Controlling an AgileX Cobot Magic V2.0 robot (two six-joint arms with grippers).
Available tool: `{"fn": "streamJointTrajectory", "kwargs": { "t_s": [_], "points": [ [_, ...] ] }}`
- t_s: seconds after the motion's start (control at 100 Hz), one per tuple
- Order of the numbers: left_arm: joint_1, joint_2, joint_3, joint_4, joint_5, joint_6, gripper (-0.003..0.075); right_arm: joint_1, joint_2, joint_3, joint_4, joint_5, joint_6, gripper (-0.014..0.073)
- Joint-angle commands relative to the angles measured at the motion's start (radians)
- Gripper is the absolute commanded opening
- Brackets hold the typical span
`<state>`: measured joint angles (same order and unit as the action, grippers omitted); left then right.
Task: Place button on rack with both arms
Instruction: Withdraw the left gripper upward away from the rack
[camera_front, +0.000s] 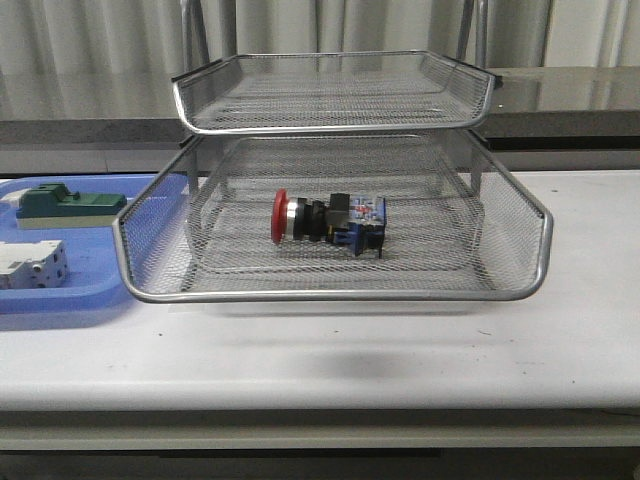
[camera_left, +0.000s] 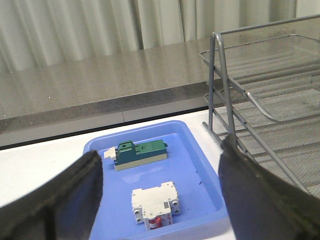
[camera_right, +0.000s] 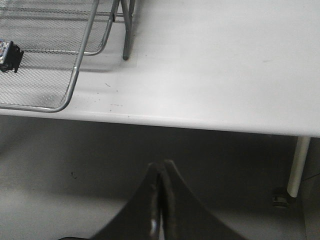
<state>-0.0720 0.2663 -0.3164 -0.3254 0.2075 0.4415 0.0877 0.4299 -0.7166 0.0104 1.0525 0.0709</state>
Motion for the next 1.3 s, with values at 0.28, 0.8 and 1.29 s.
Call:
{"fn": "streamJointTrajectory", "kwargs": {
  "t_s": [0.28, 0.8, 1.29],
  "points": [
    [0.003, 0.005, -0.019, -0.016, -0.120, -0.009, 0.0322, -0.003, 0.005, -0.033, -0.010, -0.059, 0.000, -0.0071],
    [0.003, 0.005, -0.019, -0.016, -0.118, -0.009, -0.0020, -0.003, 0.005, -0.033, -0.010, -0.059, 0.000, -0.0071],
    [0.003, 0.005, -0.019, -0.016, -0.118, -0.009, -0.0020, -0.003, 0.007, -0.033, 0.047, -0.155, -0.001, -0.0071]
  ]
}}
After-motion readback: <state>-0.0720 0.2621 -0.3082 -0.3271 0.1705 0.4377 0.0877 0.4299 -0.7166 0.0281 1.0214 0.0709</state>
